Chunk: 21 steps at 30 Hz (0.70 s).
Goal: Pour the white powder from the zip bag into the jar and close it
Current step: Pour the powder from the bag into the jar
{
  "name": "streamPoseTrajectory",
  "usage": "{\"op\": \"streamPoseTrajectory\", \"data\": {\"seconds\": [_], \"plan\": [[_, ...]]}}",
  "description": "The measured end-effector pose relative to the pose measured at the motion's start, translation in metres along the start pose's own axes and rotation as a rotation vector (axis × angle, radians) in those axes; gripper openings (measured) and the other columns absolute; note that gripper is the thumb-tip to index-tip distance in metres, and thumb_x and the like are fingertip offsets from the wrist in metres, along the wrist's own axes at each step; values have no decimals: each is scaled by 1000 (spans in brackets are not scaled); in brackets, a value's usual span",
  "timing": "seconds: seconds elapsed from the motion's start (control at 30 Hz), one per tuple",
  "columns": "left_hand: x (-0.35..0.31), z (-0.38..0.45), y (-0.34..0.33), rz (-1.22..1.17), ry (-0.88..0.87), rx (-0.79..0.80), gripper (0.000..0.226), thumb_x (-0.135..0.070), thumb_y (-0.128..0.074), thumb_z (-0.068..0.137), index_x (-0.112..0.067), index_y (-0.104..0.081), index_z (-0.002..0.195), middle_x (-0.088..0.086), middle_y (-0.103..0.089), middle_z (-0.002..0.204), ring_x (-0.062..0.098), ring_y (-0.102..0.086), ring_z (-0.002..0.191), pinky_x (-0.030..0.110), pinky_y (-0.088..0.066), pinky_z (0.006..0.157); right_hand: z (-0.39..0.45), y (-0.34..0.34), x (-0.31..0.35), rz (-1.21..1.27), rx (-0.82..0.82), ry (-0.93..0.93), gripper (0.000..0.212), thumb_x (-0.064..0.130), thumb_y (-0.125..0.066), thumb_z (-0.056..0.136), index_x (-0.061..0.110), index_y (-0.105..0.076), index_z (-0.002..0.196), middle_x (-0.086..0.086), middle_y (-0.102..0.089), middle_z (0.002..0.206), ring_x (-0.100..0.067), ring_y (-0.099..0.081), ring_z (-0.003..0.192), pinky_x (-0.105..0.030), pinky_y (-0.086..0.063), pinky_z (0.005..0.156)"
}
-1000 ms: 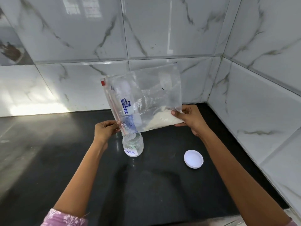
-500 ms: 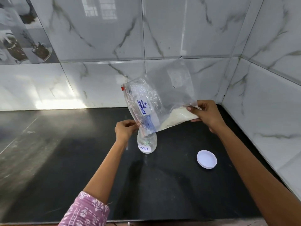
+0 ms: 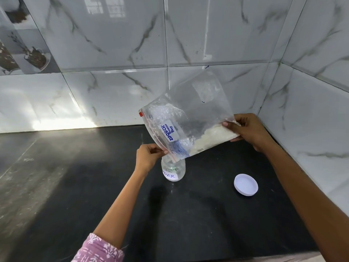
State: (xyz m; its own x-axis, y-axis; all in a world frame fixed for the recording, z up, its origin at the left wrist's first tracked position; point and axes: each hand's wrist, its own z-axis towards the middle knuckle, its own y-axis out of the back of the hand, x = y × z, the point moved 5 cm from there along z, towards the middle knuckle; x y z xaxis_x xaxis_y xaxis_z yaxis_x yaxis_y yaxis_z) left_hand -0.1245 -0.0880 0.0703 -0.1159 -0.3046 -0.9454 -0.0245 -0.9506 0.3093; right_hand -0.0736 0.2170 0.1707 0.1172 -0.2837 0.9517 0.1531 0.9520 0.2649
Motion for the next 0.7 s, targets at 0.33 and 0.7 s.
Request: {"op": "streamPoseTrajectory", "data": {"seconds": [0.33,0.7], "plan": [[4,2,6,-232,-22,23,18,-5,-77,75,-2,-68,90,10,-71,78,13,-67,70,20,-55,68,6,-3,11,-28,35,22,7,26,-66,83,24,-72,86,13,-74,74,-4,-70,73,-17,-55,57],[19,10,5,-340,67,231,11,-6,-71,81,-6,-71,92,0,-76,80,8,-69,76,17,-54,66,12,-14,26,-124,58,88,18,34,-57,89,22,-68,98,4,-70,92,2,-67,77,-13,-53,58]]}}
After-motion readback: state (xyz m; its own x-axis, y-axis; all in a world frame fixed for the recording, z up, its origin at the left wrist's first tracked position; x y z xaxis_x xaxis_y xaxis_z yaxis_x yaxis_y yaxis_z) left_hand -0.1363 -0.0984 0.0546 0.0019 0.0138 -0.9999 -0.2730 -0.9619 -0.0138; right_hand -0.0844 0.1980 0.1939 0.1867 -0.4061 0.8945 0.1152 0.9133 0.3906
